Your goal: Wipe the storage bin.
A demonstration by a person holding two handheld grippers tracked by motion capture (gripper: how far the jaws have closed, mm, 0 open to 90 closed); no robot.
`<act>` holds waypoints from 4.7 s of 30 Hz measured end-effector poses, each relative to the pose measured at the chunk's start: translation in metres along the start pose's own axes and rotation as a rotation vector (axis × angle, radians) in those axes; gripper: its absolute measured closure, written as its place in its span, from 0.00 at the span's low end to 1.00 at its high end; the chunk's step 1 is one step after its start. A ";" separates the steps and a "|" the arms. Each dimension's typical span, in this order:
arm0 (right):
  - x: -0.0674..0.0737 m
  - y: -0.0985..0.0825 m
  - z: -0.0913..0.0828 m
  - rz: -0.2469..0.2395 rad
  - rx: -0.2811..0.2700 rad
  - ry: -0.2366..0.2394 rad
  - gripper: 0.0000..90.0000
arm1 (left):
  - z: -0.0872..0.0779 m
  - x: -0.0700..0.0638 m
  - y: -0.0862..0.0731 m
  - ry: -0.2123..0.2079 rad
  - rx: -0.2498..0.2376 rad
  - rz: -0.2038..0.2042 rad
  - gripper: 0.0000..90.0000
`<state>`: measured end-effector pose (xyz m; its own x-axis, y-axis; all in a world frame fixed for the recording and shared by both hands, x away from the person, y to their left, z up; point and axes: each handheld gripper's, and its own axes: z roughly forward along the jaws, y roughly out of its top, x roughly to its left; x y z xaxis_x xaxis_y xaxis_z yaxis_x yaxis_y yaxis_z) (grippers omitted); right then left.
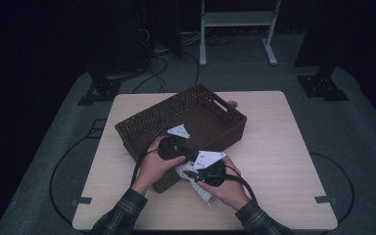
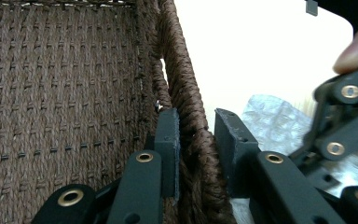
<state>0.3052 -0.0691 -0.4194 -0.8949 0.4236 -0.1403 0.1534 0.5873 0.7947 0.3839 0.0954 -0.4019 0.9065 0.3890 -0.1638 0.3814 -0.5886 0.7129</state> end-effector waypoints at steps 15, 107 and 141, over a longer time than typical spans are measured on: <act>0.000 -0.004 0.010 -0.010 -0.002 0.012 0.85 | 0.000 -0.001 0.000 0.005 0.005 0.008 0.79; 0.038 -0.020 0.067 -0.062 0.133 0.110 0.84 | 0.000 0.000 0.000 0.002 0.006 0.003 0.79; 0.042 0.023 0.016 -0.055 -0.095 0.167 0.84 | 0.000 -0.001 0.000 0.003 0.004 0.004 0.79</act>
<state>0.2777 -0.0264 -0.4168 -0.9592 0.2677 -0.0914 0.0692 0.5351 0.8419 0.3832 0.0953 -0.4018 0.9075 0.3886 -0.1594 0.3787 -0.5928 0.7108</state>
